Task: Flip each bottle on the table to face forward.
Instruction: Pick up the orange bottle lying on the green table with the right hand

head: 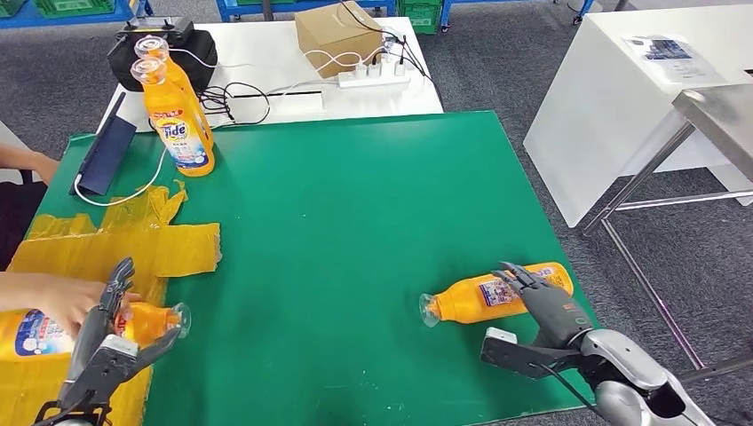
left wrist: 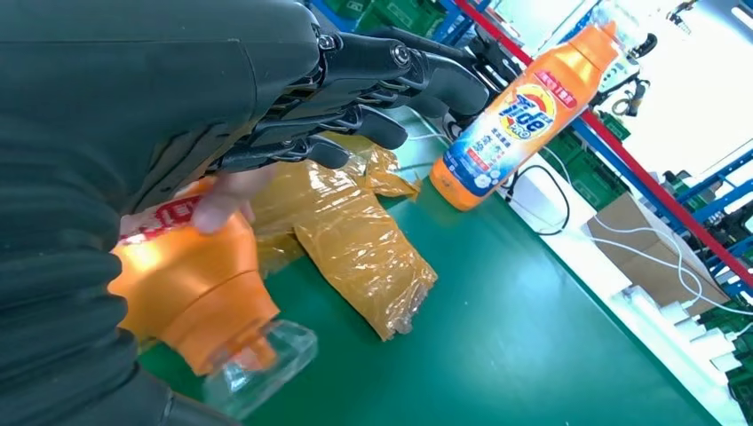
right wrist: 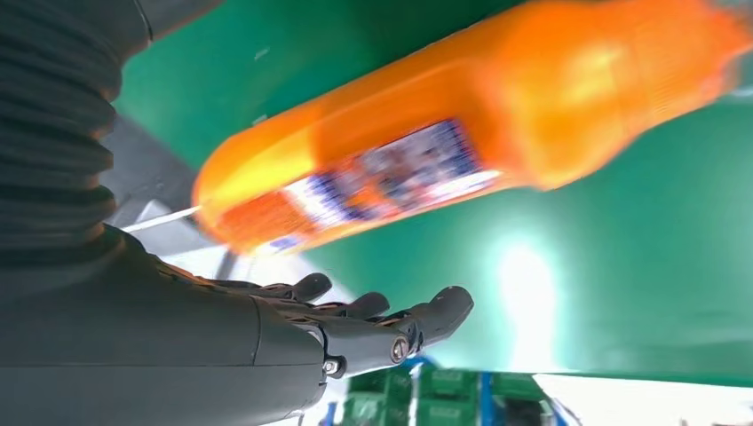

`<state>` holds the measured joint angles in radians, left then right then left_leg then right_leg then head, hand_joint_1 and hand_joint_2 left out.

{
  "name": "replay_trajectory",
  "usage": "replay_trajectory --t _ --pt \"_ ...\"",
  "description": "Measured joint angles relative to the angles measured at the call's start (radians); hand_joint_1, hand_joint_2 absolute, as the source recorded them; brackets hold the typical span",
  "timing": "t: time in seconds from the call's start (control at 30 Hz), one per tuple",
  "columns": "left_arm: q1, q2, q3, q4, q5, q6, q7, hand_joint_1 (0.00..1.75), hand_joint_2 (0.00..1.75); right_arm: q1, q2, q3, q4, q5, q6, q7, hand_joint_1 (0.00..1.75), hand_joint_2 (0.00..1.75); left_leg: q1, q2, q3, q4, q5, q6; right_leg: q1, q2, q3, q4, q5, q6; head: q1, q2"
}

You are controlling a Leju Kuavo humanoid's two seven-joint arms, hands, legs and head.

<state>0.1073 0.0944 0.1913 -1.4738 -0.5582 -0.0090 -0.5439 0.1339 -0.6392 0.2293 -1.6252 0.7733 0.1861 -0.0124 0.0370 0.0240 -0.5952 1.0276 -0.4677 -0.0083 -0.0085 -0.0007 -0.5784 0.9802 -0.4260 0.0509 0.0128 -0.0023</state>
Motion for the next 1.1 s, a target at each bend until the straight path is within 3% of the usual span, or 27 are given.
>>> replay_trajectory --t 0.73,1.1 --pt "0.006 -0.017 0.013 -0.015 -0.009 0.0 -0.007 0.0 1.75 0.017 -0.066 -0.038 0.013 0.071 0.035 0.004 0.0 1.75 -0.001 0.0 0.0 0.0 0.0 0.0 -0.001 0.0 0.0 0.0 0.0 0.0 0.0 0.0" --pt "-0.039 -0.018 0.01 -0.007 -0.009 0.004 -0.013 0.0 1.75 -0.109 -0.061 -0.015 0.162 0.133 0.096 -0.011 0.0 1.75 -0.001 0.0 0.001 0.0 0.0 0.0 -0.001 0.0 0.0 0.0 0.001 0.0 0.0 0.0"
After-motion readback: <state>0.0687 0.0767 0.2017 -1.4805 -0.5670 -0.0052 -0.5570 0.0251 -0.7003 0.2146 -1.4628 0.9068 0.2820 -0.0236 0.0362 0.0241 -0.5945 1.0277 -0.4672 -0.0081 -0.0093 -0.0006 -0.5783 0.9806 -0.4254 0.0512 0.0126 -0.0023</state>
